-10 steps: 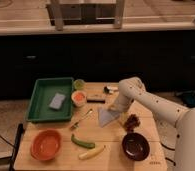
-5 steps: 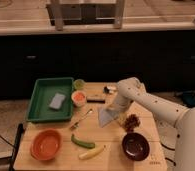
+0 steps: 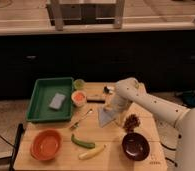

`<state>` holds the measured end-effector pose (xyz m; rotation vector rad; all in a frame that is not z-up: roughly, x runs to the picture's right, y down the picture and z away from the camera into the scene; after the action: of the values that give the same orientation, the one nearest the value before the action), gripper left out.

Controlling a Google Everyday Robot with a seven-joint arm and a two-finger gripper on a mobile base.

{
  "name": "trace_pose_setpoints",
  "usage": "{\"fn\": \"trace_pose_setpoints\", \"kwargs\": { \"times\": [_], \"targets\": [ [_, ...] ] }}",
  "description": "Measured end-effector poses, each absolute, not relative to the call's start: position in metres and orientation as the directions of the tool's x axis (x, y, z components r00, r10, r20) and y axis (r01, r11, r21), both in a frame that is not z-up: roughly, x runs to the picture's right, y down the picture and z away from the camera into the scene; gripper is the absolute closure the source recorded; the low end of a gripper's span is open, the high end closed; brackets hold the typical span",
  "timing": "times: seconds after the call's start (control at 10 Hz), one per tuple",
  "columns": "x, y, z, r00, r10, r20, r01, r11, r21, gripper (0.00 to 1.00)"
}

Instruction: Wipe red bowl with towel

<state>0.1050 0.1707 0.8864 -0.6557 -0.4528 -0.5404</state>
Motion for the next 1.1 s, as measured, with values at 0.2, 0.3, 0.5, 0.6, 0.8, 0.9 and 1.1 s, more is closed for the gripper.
{"fn": "trace_pose_setpoints", "kwargs": {
  "times": [0.2,0.3,0.5,0.6,0.8,0.9,1.1],
  "targets": [
    [0.098,0.172,0.887,0.757,-0.329,0.564,0.613,0.656,-0.441,0.27],
    [0.094,0.173,0.887,0.751,-0.332,0.571,0.621,0.649,-0.439,0.37],
    [0.091,0.175,0.887,0.744,-0.333,0.579,0.630,0.637,-0.444,0.57],
    [0.088,0.174,0.888,0.741,-0.334,0.582,0.634,0.634,-0.443,0.67],
    [0.085,0.173,0.888,0.738,-0.335,0.585,0.636,0.636,-0.438,0.87],
    [0.086,0.173,0.887,0.738,-0.336,0.584,0.636,0.634,-0.440,0.95],
    [0.088,0.174,0.886,0.736,-0.340,0.586,0.644,0.617,-0.451,1.00]
  ]
}}
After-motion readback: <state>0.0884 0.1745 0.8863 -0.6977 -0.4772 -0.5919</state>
